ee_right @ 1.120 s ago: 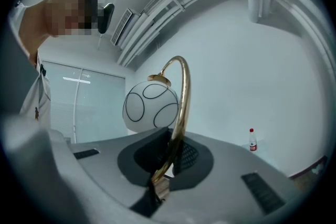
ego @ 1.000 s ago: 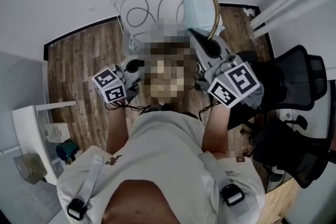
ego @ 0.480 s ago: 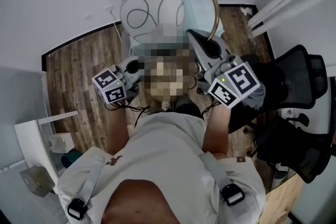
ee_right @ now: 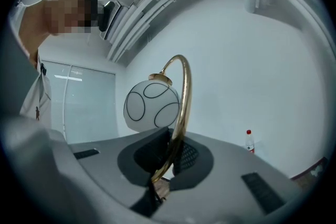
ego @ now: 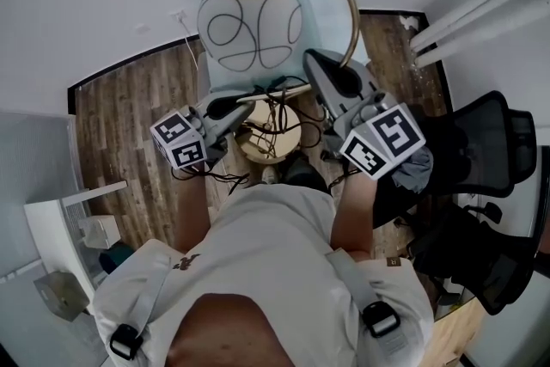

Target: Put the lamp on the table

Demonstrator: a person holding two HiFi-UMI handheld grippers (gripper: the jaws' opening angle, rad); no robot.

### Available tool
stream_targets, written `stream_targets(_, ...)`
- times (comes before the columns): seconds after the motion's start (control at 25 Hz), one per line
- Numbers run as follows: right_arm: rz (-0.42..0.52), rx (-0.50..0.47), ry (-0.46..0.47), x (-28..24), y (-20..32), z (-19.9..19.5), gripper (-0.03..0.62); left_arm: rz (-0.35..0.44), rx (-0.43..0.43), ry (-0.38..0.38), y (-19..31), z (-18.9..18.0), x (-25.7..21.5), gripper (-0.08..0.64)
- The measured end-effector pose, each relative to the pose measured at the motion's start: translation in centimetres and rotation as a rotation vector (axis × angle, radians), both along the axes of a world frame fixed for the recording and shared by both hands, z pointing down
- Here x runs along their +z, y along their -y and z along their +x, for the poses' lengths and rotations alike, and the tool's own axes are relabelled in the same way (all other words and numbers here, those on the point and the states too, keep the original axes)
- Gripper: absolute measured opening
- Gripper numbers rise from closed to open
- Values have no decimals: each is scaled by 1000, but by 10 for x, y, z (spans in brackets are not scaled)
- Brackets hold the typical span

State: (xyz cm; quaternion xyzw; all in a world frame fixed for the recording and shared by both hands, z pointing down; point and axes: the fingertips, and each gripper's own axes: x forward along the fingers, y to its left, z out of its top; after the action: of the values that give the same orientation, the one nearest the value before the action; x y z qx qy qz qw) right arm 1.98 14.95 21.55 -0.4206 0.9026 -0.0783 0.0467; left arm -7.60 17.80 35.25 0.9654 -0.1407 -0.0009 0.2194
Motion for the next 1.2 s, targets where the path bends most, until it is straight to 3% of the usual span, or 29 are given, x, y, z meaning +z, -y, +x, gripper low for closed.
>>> stream_targets(0.52,-10,-70,31,4,101,46,2,-27,-47,17,92,46,4,26)
stream_targets(1.2,18,-125,47,2,161,72,1,-19,-91,35,152,74,5,26)
